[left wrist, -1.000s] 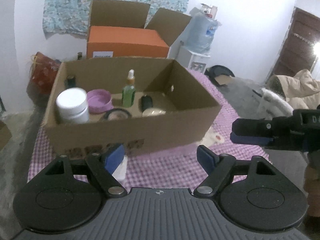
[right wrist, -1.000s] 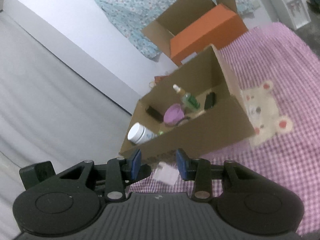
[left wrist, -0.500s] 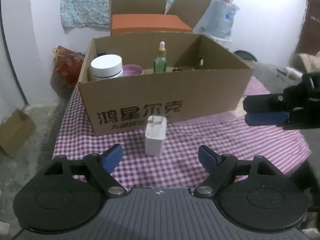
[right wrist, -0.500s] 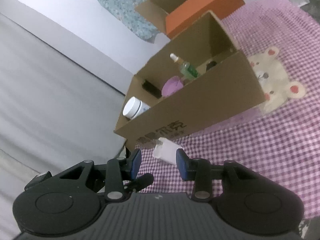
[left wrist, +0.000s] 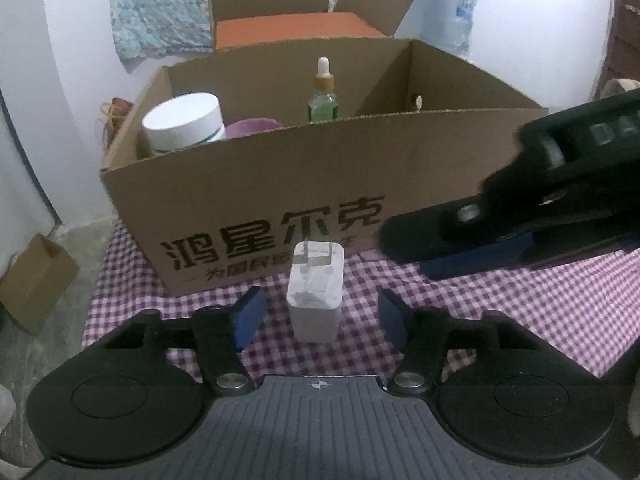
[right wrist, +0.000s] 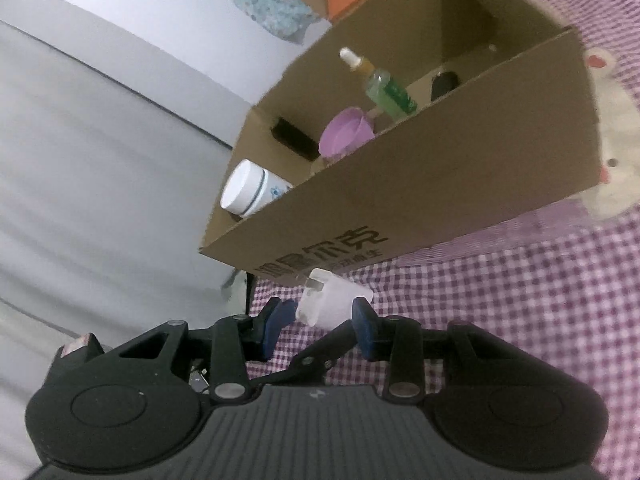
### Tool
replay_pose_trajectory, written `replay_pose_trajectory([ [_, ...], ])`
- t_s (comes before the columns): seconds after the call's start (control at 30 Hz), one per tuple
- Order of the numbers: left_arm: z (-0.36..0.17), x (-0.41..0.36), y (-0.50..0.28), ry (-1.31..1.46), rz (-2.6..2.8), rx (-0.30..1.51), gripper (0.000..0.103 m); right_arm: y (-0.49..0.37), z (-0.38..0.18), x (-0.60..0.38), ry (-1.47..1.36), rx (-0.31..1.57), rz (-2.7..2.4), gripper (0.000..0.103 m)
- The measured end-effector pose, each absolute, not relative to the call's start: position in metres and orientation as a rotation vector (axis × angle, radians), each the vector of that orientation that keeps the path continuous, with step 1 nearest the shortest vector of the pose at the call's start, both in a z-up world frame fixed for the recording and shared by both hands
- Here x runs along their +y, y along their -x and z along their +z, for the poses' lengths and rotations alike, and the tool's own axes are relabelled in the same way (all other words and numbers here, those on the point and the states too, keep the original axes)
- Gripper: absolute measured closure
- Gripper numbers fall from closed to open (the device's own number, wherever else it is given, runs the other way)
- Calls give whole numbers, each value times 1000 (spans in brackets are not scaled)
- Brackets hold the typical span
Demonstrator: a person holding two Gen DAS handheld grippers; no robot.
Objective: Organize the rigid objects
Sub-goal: 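Close the right gripper on the white charger plug and lift, then carry the charger plug over and down into the box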
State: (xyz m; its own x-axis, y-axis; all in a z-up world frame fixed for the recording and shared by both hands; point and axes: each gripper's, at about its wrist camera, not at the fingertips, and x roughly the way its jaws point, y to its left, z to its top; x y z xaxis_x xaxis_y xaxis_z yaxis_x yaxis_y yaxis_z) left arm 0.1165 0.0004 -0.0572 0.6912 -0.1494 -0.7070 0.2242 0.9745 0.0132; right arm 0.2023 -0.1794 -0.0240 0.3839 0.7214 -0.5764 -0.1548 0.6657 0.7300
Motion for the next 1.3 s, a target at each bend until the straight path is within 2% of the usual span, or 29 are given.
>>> replay_pose_trajectory([
  [0.13,-62,-1,-122,-104,-211,792,50,-214,-35,-169,-634,1074,615,62],
  [0.3,-68,-1,-127,-87,-198,815,71,-223,-43,-159,-633,1104,620,62],
  [0.37,-70,-1,-127,-88,-186,819,75,-225,-44,-157,-637,1113,620,62],
  [0.97,-72,-2,-126,-80,-170,814,77,-231,-57,-149,-641,1144,577,61],
  [1.3,-61,3,-118,-60,-181,789,77,-221,-45,-148,-624,1120,581,62],
])
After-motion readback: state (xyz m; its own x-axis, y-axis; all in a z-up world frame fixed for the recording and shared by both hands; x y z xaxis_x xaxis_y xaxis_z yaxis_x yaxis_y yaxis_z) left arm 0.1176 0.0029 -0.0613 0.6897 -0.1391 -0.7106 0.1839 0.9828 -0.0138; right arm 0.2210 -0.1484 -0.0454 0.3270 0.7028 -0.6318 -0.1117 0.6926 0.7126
